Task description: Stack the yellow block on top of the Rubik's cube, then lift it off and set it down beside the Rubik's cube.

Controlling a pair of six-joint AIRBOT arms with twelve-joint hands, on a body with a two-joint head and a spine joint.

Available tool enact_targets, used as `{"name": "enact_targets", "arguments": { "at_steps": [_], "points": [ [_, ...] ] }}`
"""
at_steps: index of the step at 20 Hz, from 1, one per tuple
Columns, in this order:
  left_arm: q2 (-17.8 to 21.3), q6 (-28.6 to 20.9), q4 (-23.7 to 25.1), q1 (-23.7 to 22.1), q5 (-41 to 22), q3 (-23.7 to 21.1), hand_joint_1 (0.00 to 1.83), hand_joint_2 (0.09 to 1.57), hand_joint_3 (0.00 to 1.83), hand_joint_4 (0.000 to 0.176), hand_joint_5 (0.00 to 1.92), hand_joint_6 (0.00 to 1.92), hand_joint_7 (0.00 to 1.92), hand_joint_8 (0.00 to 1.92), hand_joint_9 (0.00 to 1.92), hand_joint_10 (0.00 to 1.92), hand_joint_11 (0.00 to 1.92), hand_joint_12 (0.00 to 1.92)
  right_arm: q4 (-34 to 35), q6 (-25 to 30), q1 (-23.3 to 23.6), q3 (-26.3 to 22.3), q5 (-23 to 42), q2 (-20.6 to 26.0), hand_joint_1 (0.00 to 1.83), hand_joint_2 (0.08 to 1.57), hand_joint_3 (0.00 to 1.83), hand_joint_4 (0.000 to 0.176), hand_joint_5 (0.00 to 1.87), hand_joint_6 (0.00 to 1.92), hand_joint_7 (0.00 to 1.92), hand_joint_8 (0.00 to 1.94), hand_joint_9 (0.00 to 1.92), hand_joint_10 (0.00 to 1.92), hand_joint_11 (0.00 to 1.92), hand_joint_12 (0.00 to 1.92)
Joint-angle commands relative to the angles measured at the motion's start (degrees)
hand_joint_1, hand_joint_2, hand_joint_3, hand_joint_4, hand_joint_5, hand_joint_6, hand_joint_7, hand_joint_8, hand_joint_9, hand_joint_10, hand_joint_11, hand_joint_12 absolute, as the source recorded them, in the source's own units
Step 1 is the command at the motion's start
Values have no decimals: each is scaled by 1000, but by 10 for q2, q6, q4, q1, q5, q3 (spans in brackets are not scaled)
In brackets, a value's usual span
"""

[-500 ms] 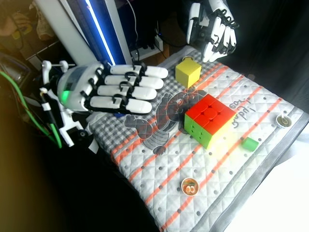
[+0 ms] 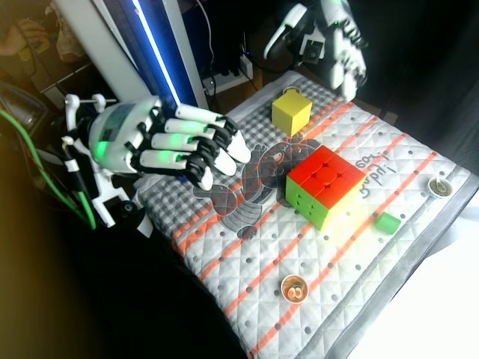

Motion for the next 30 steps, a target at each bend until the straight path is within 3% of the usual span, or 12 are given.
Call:
{"name": "enact_targets", "arguments": {
  "at_steps": [1, 5, 7, 10, 12, 19, 21, 23, 24, 25, 28, 30],
  "points": [
    [-6, -3, 13, -9, 29, 0, 690, 756, 0, 87, 320, 17, 264, 13, 253, 119, 0, 1359, -7, 0, 6, 4, 67, -1, 671, 1155, 55, 0, 446, 1156, 303, 964, 66, 1273, 0, 1843],
    [-24, 38, 13, -9, -50, 3, 672, 765, 0, 93, 211, 0, 207, 0, 169, 45, 0, 1015, -7, 1, 6, 4, 65, -2, 578, 1189, 51, 0, 435, 1203, 322, 1044, 111, 1329, 0, 1918],
    [-29, 41, 13, -9, -71, 7, 665, 783, 4, 80, 207, 2, 176, 3, 142, 20, 0, 843, -7, 2, 6, 4, 65, -2, 564, 1192, 44, 0, 448, 1206, 332, 1085, 114, 1394, 0, 1921],
    [-38, 42, 13, -7, -97, 17, 684, 757, 0, 44, 227, 3, 207, 7, 182, 24, 0, 908, -7, 5, 6, 5, 65, -2, 586, 1192, 39, 0, 438, 1215, 338, 1088, 107, 1401, 0, 1921],
    [-46, 56, 13, -7, -113, 22, 642, 792, 7, 63, 189, 0, 188, 1, 168, 14, 0, 905, -7, 6, 6, 5, 65, -2, 543, 1195, 35, 0, 429, 1217, 362, 1075, 130, 1376, 0, 1921],
    [-64, 60, 13, -8, -151, 44, 638, 882, 26, 34, 228, 23, 170, 7, 146, 2, 0, 859, -9, 17, 7, 8, 65, -2, 642, 1221, 26, 0, 470, 1264, 360, 1092, 127, 1382, 0, 1921],
    [-68, 60, 13, -8, -151, 51, 752, 1024, 34, 15, 408, 39, 215, 11, 183, 16, 0, 1020, -9, 19, 7, 8, 65, -2, 846, 1315, 19, 53, 598, 1559, 375, 1135, 146, 1425, 0, 1921],
    [-68, 60, 8, -7, -145, 53, 941, 1137, 7, 0, 706, 61, 374, 14, 302, 45, 0, 1216, -9, 20, 7, 9, 65, -2, 871, 1317, 6, 52, 618, 1551, 404, 1130, 176, 1402, 0, 1921],
    [-67, 60, 3, -6, -134, 53, 1026, 1188, 5, 0, 794, 992, 492, 21, 385, 60, 0, 1361, -9, 20, 7, 9, 65, -2, 895, 1317, 3, 16, 622, 1546, 407, 1117, 178, 1392, 0, 1921],
    [-65, 60, -6, -5, -119, 52, 1036, 1227, 5, 0, 759, 1261, 539, 23, 423, 64, 0, 1378, -9, 20, 7, 9, 65, -2, 911, 1315, 1, 0, 629, 1537, 419, 1097, 182, 1375, 0, 1921],
    [-50, 60, -33, 1, -49, 43, 1021, 1252, 3, 0, 732, 1373, 603, 35, 457, 71, 0, 1383, -9, 21, 6, 9, 65, -2, 961, 1307, 0, 0, 643, 1513, 461, 1128, 221, 1394, 0, 1921],
    [-39, 60, -44, 1, 16, 33, 994, 1255, 1, 0, 727, 1383, 649, 52, 466, 84, 0, 1194, -8, 21, 6, 9, 65, -2, 985, 1306, 0, 0, 644, 1510, 456, 1164, 225, 1414, 0, 1921]
  ]
}}
